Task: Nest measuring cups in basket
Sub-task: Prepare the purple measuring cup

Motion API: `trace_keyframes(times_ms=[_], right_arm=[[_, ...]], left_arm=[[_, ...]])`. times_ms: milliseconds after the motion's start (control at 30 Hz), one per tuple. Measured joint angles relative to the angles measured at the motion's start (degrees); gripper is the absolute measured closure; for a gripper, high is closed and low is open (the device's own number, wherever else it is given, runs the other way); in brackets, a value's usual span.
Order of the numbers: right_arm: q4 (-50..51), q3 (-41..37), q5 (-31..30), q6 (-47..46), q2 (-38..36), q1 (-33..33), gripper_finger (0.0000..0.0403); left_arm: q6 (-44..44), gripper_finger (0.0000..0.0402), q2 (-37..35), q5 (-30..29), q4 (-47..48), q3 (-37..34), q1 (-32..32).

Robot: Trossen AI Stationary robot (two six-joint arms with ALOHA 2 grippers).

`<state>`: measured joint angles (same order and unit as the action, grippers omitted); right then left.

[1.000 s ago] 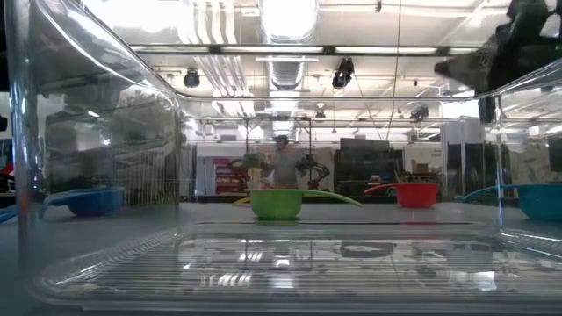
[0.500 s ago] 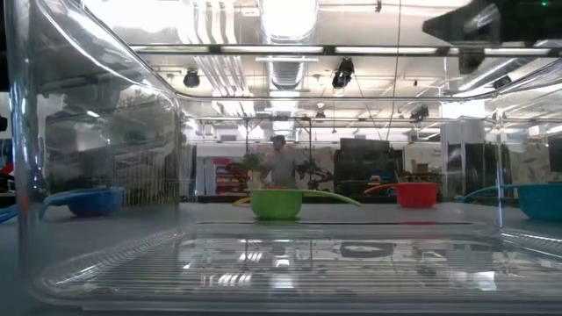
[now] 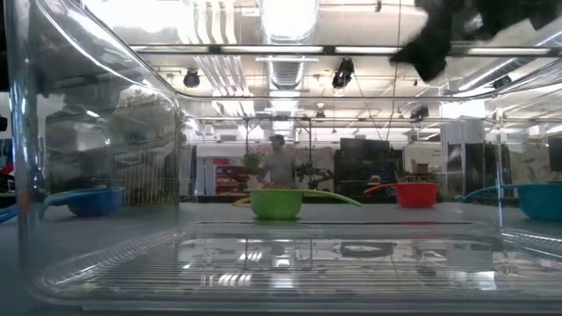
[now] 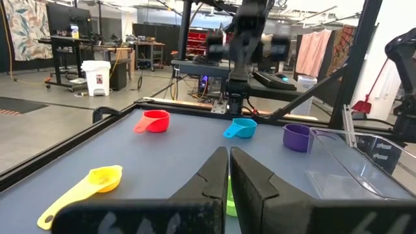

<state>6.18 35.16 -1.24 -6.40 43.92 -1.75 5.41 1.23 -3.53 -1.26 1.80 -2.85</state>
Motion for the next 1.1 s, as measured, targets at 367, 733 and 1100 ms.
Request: trace_keyframes(times_ms=[367,733,1100], right_arm=[[-2.49,7.25,-0.23,6.25,9.90,-8.99,0.0393],[-4.33,9.29,-0.28,9.01,15.53,-13.90,0.0392],[-3.67,9.22,-8.03,9.01,21.62,-13.87,0.0290]], left_arm=[[0.01,0.0402,0.03,-0.01,0.15,0.00,0.00],[0.02,0.0402,0.15,-0.02,0.00,0.00,0.02],[0.02,0.0402,0.22,-0.02,0.04,0.00,0.02]])
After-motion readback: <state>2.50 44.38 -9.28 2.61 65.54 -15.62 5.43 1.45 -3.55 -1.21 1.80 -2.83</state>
